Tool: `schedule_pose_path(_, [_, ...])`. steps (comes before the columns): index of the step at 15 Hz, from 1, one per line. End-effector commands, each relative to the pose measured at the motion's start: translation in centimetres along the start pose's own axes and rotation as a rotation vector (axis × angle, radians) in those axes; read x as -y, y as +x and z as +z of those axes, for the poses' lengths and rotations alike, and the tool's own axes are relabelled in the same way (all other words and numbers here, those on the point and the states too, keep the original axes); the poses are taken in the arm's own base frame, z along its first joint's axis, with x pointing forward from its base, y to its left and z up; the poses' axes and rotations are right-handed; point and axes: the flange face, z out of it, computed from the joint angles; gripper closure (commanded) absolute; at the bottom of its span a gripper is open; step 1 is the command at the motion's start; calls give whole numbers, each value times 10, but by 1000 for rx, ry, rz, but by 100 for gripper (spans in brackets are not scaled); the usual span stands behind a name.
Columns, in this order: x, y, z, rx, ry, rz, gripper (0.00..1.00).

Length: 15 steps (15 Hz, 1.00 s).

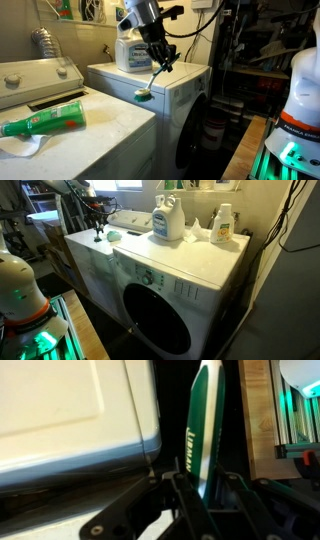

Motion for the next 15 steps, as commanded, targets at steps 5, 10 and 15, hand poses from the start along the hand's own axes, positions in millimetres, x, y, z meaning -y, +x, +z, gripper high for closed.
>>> schedule_pose_path(5, [-67,-146,6,-163,51,397,94])
schedule_pose_path(10, [-97,-202,39,-146,79,679,94])
schedule_pose_path(15, [-107,-201,38,-162,76,691,75])
